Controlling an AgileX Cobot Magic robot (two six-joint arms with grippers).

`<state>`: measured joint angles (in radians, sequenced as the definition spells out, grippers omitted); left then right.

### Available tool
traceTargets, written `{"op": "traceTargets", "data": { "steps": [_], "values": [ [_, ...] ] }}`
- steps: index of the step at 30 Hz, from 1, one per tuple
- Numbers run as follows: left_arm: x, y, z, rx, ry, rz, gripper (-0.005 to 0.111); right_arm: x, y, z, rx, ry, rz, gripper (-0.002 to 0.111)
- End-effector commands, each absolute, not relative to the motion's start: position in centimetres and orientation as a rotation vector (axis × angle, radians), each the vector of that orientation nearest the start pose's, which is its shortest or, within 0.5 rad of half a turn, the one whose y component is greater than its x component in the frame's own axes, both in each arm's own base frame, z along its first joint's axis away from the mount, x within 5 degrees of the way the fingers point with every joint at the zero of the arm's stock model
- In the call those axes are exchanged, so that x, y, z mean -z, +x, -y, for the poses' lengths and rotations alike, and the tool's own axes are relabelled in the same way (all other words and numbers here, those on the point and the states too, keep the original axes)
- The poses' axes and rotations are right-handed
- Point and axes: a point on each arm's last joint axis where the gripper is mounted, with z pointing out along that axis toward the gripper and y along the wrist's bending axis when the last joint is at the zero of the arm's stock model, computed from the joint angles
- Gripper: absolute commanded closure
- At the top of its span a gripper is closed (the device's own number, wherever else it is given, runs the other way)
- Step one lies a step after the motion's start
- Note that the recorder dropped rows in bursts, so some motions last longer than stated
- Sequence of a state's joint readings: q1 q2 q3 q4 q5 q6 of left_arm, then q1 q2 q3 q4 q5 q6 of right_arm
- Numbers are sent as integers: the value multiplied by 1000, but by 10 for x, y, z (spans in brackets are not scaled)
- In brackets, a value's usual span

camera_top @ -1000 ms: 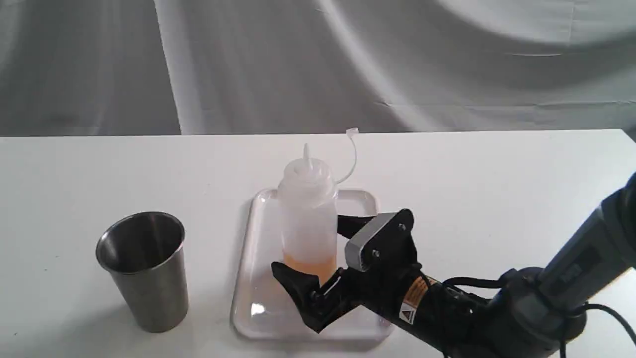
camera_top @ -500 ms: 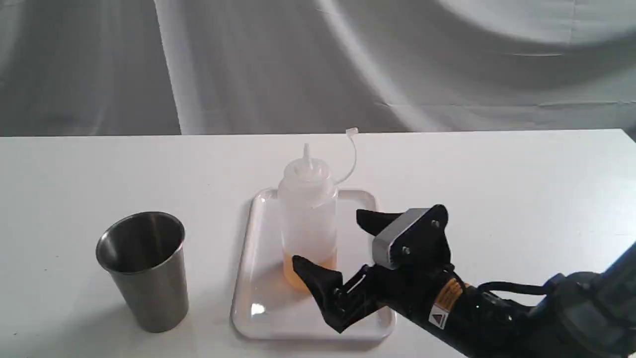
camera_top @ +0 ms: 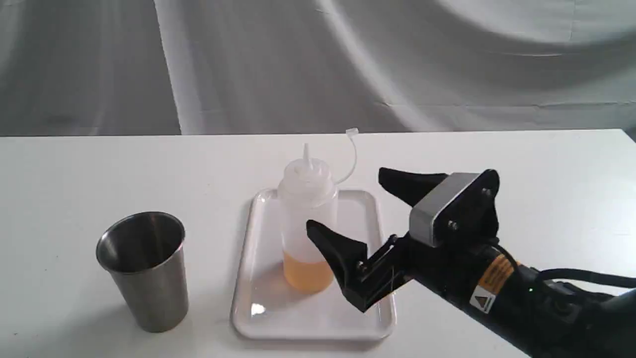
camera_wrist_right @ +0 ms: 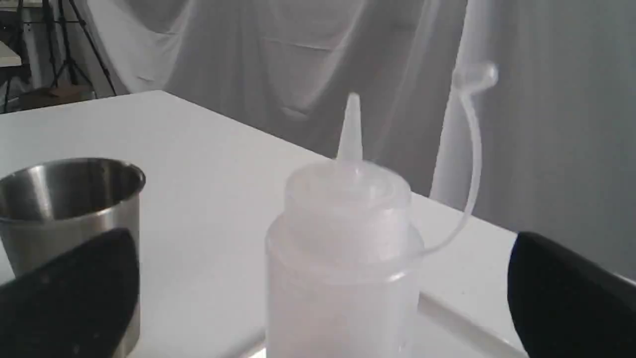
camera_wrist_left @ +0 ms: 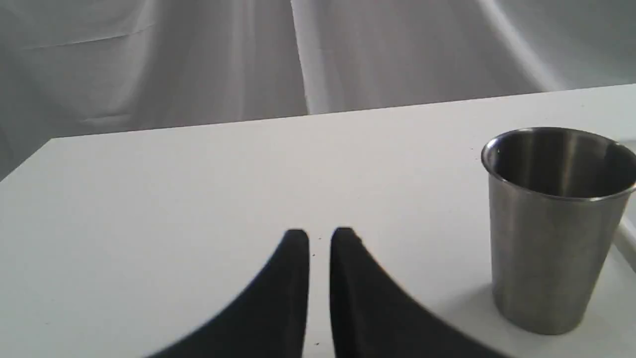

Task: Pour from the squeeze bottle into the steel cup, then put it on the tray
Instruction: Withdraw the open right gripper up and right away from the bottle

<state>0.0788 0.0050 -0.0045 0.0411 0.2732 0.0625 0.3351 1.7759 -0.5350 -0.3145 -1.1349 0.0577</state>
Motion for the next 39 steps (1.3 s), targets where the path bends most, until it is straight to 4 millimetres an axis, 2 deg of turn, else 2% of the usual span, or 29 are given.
{"op": "traceTargets", "data": {
  "steps": [1,10,16,22,24,28,29,30,32,33,34,39],
  "values": [
    [-189,55,-5,-141,15,-1751,98,-185,269,-119,-408,-575,-1512,8],
    [-189,55,-5,-141,15,-1751,98,-234,235,-105,-371,-536,-1385,8],
    [-189,55,-5,-141,15,-1751,98,-261,218,-99,-325,-574,-1363,8],
    [-189,55,-5,-141,15,-1751,98,-284,196,-90,-418,-460,-1376,12],
    [-189,55,-5,-141,15,-1751,98,-291,187,-86,-400,-460,-1380,21],
    [-189,55,-5,-141,15,-1751,98,-300,174,-78,-350,-458,-1403,51],
    [-189,55,-5,-141,15,-1751,98,-303,169,-76,-336,-456,-1401,64],
    [-189,55,-5,-141,15,-1751,98,-305,166,-74,-326,-453,-1404,71],
    [-189,55,-5,-141,15,-1751,98,-310,158,-69,-309,-437,-1409,95],
    [-189,55,-5,-141,15,-1751,98,-311,155,-68,-308,-433,-1409,103],
    [-189,55,-5,-141,15,-1751,98,-313,151,-66,-308,-419,-1412,108],
    [-189,55,-5,-141,15,-1751,98,-324,132,-56,-279,-394,-1384,108]
  ]
}}
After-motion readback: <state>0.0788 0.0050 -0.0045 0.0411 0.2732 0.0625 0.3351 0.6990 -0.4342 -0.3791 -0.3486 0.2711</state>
